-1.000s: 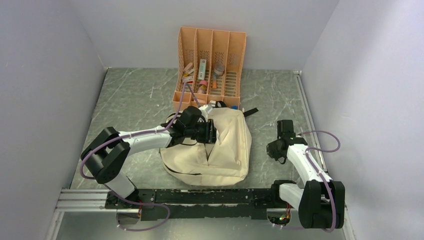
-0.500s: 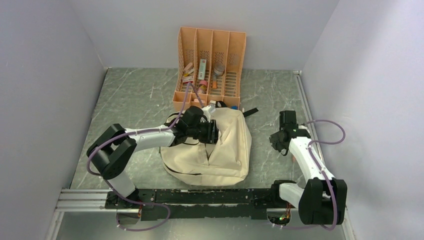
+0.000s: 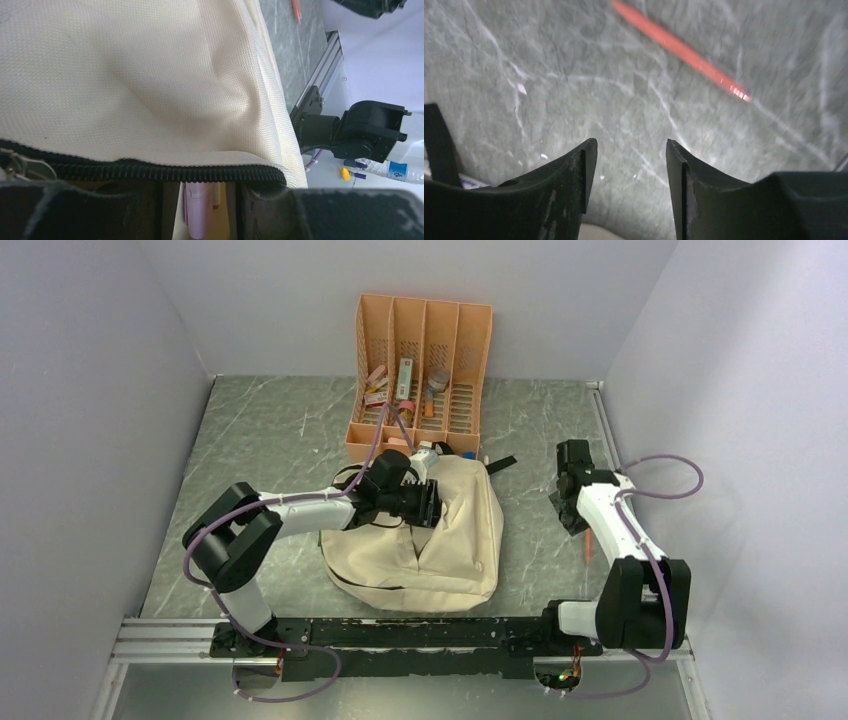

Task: Pack the student bag
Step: Pick up the stationery from the center of the board.

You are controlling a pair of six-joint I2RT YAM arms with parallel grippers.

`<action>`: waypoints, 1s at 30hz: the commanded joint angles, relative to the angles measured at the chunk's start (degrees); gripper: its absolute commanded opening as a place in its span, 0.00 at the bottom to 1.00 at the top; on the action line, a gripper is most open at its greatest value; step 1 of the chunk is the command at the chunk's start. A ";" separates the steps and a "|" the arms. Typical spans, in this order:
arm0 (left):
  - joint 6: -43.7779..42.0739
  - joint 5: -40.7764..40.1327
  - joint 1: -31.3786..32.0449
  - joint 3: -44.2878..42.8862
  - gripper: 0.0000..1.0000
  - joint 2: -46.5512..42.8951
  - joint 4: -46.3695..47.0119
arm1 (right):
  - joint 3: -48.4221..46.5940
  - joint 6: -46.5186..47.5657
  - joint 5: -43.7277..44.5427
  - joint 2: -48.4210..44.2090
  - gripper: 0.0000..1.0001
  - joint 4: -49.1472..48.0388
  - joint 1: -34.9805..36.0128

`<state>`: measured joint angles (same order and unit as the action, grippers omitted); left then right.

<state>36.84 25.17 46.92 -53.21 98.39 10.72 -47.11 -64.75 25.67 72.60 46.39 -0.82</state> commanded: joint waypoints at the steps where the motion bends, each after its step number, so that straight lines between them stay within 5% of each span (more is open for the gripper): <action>1: -0.59 4.33 0.68 -0.75 0.41 1.85 1.19 | -5.75 8.78 11.01 4.13 0.59 0.64 -1.31; 14: 0.39 5.63 0.63 0.26 0.41 0.38 2.13 | -2.13 44.93 -2.90 5.32 0.79 -23.89 -11.50; 22: 1.17 6.65 0.63 0.57 0.41 -0.39 3.08 | -6.36 49.26 -13.62 14.24 0.69 -23.99 -15.05; 30: 1.54 7.03 0.56 0.86 0.41 -1.21 3.63 | -4.16 49.51 -12.73 16.61 0.64 -24.72 -16.69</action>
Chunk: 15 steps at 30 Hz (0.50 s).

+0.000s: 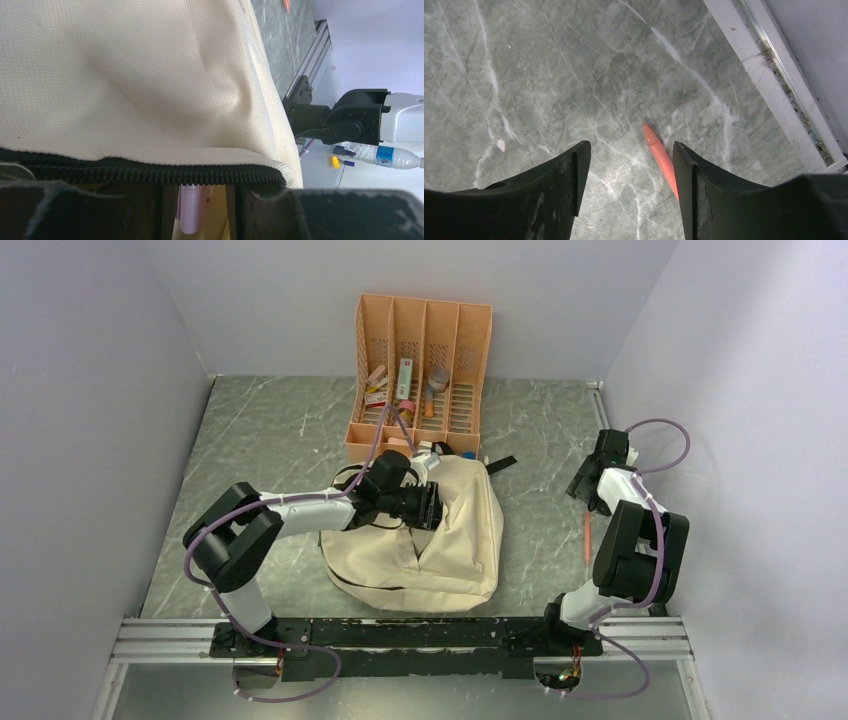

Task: Pack the student bag
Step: Pick up the stationery from the center of the board.

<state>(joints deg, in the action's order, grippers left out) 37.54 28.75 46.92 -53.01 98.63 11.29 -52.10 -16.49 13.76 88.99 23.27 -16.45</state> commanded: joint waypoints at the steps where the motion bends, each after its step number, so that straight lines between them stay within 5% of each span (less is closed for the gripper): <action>1: 0.94 3.56 0.56 0.76 0.41 -1.55 3.23 | 1.14 0.98 -0.84 0.63 0.63 -1.56 -1.19; 12: 1.70 4.54 0.69 1.51 0.41 -2.56 4.15 | 5.79 -0.75 0.30 2.09 0.54 -1.80 -2.87; 15: 1.84 4.64 0.67 1.60 0.41 -2.75 4.22 | 5.96 -1.05 -0.88 2.11 0.40 -1.78 -3.36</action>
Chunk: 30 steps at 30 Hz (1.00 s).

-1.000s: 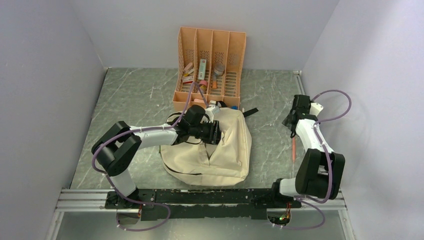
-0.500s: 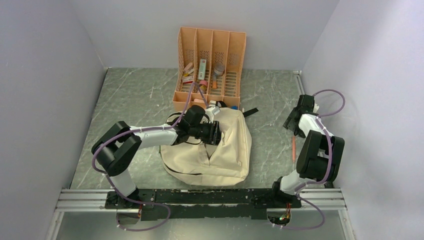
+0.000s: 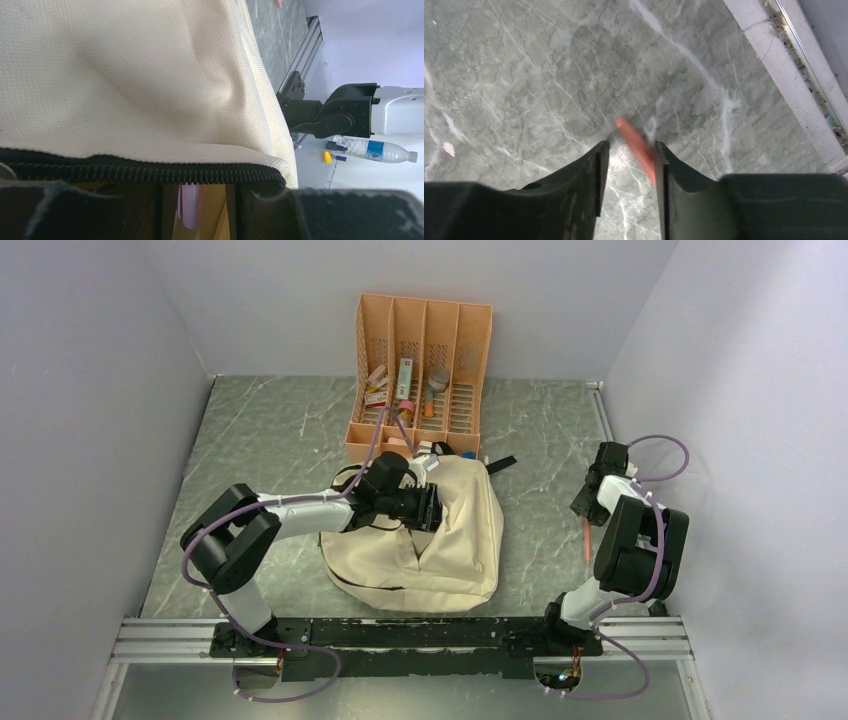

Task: Pack the student bag
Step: Pick up the stationery from the center of the board.

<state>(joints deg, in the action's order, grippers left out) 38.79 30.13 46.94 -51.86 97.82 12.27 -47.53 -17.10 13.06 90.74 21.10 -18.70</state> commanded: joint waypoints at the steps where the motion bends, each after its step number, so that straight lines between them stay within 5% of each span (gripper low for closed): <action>1: 0.52 3.27 0.65 0.44 0.41 -1.93 3.20 | 1.39 -0.55 -0.29 0.40 0.38 0.50 -1.17; 6: 0.44 3.03 0.68 0.44 0.41 -2.06 3.13 | 1.19 -0.92 -1.52 0.47 0.15 1.00 -1.29; 13: 0.29 2.92 0.65 0.35 0.41 -1.84 2.95 | 0.66 -3.14 -5.14 -1.39 0.01 1.65 -1.34; 21: -0.55 2.15 0.65 -0.11 0.41 -2.02 1.51 | 2.70 -8.72 -15.37 -3.80 0.00 0.88 -0.35; 30: -1.64 1.06 0.67 -0.73 0.45 -2.50 0.10 | -0.72 -10.41 -8.48 -7.77 0.00 4.17 10.26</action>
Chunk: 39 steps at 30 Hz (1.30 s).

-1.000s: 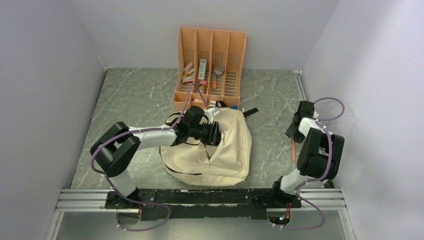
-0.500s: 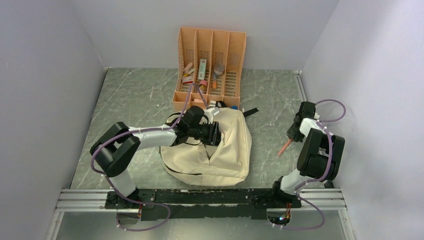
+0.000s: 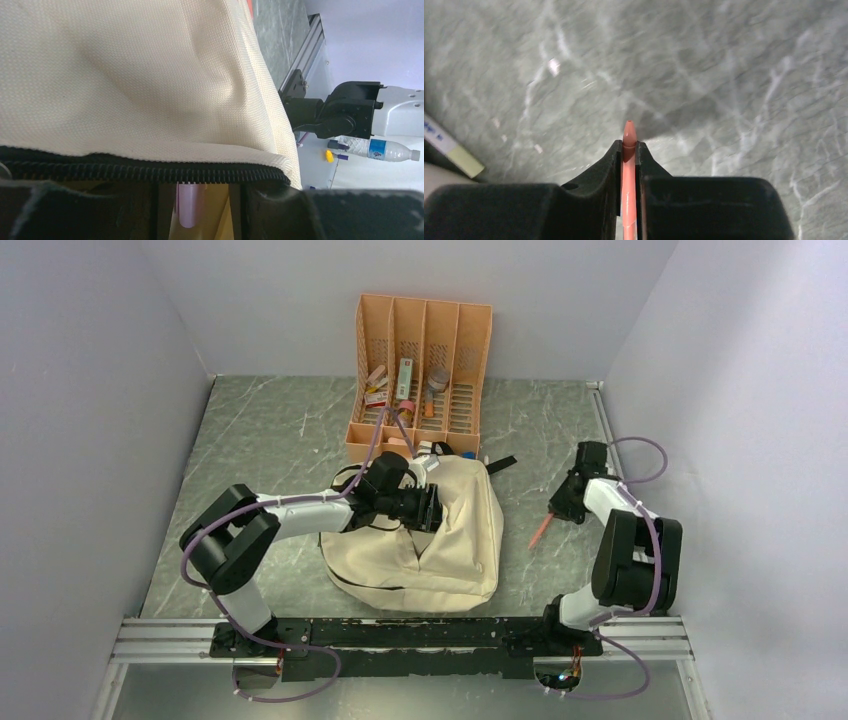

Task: Pack the student bag
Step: Pick up the stationery from the center of the board.

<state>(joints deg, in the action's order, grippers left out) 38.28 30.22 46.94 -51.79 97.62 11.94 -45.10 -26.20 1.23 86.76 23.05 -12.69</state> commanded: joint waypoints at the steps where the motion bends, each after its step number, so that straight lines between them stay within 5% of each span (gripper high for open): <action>1: -1.36 0.60 0.65 -1.04 0.47 -2.60 -0.05 | -4.26 -1.33 5.05 -4.70 0.00 2.93 5.72; 8: -4.09 -6.91 0.23 -4.03 0.53 -7.51 -8.96 | -10.36 -1.05 17.36 -12.13 0.00 5.10 17.33; 21: -9.15 -23.83 -5.51 -6.85 0.56 -20.67 -28.30 | -14.81 -3.72 14.72 -19.32 0.00 -5.84 32.92; 29: -15.38 -17.08 -5.59 -5.12 0.66 -31.00 -20.67 | -13.26 -14.12 4.88 -19.92 0.00 -15.79 40.30; 32: -15.30 -13.72 -5.62 -5.47 0.85 -31.36 -18.56 | -12.32 -18.45 0.83 -18.76 0.00 -19.99 43.34; 39: -13.30 -12.74 -5.56 -6.74 0.87 -29.16 -17.75 | -11.10 -24.71 -4.99 -16.45 0.00 -29.16 48.57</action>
<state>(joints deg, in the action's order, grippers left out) 24.62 14.87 41.34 -56.75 67.77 -8.71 -56.51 -46.48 0.01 69.47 0.75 33.41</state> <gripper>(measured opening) 0.874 0.129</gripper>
